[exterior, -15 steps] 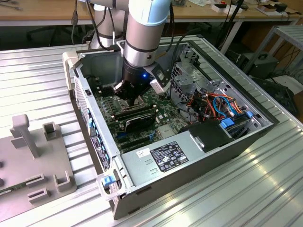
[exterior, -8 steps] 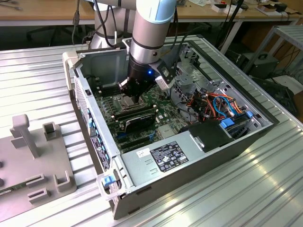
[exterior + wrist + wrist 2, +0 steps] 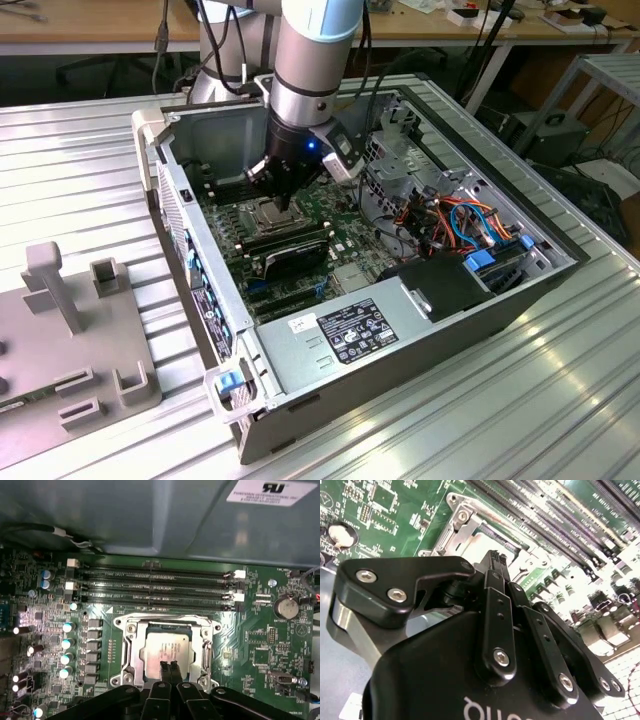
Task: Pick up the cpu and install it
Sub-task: 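Install the second cpu locking lever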
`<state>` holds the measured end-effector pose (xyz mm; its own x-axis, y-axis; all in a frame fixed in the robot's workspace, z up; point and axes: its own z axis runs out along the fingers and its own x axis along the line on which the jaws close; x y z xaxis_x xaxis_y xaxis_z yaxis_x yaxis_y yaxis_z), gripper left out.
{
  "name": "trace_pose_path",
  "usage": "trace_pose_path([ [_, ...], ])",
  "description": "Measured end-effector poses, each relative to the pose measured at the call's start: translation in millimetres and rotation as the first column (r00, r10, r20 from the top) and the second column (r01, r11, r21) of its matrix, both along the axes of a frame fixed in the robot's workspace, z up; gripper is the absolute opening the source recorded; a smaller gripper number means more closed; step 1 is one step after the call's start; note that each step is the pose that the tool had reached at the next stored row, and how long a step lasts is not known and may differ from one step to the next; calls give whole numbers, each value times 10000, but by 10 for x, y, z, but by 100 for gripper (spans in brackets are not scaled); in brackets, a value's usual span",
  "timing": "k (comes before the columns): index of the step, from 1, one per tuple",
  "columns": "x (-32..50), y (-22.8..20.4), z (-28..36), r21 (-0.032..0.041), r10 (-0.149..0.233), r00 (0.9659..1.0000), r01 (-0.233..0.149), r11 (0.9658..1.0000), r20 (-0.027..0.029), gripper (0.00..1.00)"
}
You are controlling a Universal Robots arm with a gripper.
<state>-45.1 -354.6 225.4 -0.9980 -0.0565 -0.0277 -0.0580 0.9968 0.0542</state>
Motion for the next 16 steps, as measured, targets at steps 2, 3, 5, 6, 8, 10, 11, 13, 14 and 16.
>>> trace_pose_path([
  [2,1,29,2,-1,0,10000,0,10000,0,11],
  [3,2,34,12,-2,0,10000,0,10000,-1,11],
  [5,4,38,43,-1,1,10000,-1,10000,-1,11],
  [6,4,39,58,-1,1,10000,-1,10000,-2,11],
  [8,5,40,87,-1,1,10000,-1,10000,-2,11],
  [10,5,41,121,-1,-1,10000,1,10000,-1,11],
  [11,6,41,146,0,-2,10000,2,10000,-1,11],
  [13,7,41,197,-1,0,10000,0,10000,-2,11],
  [14,7,41,218,-1,0,10000,0,10000,-2,11],
  [16,7,41,235,1,-1,10000,1,10000,0,11],
])
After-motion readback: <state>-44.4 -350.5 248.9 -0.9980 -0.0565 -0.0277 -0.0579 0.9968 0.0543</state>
